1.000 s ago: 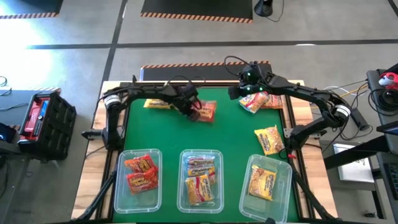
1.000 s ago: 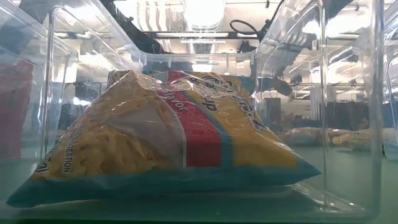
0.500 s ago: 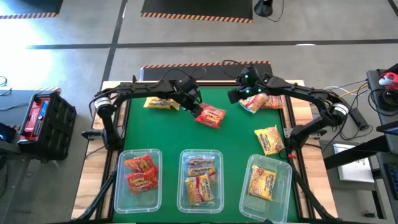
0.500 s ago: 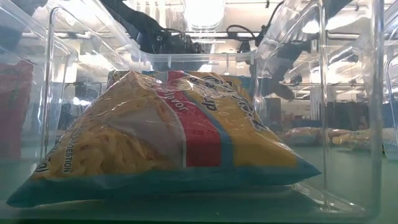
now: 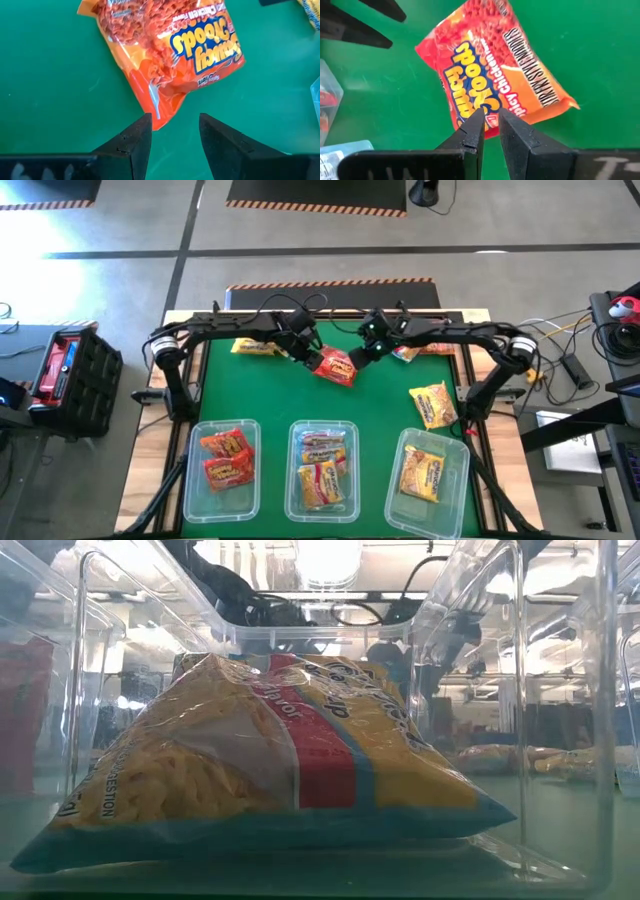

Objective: Sort Maruchan noodles
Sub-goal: Put the orange noodle pack into the left transparent bin

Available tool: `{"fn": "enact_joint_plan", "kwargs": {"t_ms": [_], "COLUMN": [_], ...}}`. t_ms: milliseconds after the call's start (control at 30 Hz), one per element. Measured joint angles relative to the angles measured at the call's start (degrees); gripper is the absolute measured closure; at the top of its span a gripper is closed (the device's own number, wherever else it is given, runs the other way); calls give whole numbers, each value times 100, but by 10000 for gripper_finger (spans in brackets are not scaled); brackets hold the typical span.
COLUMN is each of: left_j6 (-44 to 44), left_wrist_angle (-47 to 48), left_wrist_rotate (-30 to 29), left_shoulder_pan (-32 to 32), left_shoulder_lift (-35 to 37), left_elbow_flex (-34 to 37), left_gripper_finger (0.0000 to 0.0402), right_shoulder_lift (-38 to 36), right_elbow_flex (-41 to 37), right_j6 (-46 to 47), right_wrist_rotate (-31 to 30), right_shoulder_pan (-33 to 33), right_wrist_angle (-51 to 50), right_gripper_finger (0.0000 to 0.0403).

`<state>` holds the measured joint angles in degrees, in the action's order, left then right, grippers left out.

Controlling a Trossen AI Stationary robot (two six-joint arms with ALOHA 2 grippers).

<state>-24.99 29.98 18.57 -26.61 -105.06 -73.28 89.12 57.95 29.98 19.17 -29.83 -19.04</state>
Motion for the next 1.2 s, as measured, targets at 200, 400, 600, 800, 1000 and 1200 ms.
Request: {"fn": "enact_joint_plan", "kwargs": {"t_ms": [200,400,600,800,1000,1200], "left_j6": [2,2,59,188,165,-333], "left_wrist_angle": [-37,-96,-88,-97,-771,-1577], "left_wrist_rotate": [0,3,197,197,197,75], "left_shoulder_pan": [-7,-7,-11,-24,-34,-39], "left_shoulder_lift": [0,0,20,33,33,42], "left_elbow_flex": [29,29,29,29,190,592], "left_gripper_finger": [255,255,255,255,255,255], "right_shoulder_lift": [255,644,797,774,898,919], "right_elbow_flex": [0,0,9,9,17,13], "right_j6": [3,-24,-51,-221,-287,-302], "right_wrist_rotate": [28,-28,26,-128,-233,-263], "right_shoulder_pan": [97,95,97,99,97,97], "right_wrist_angle": [119,200,238,203,201,170], "right_gripper_finger": [355,355,355,355,355,355]}}
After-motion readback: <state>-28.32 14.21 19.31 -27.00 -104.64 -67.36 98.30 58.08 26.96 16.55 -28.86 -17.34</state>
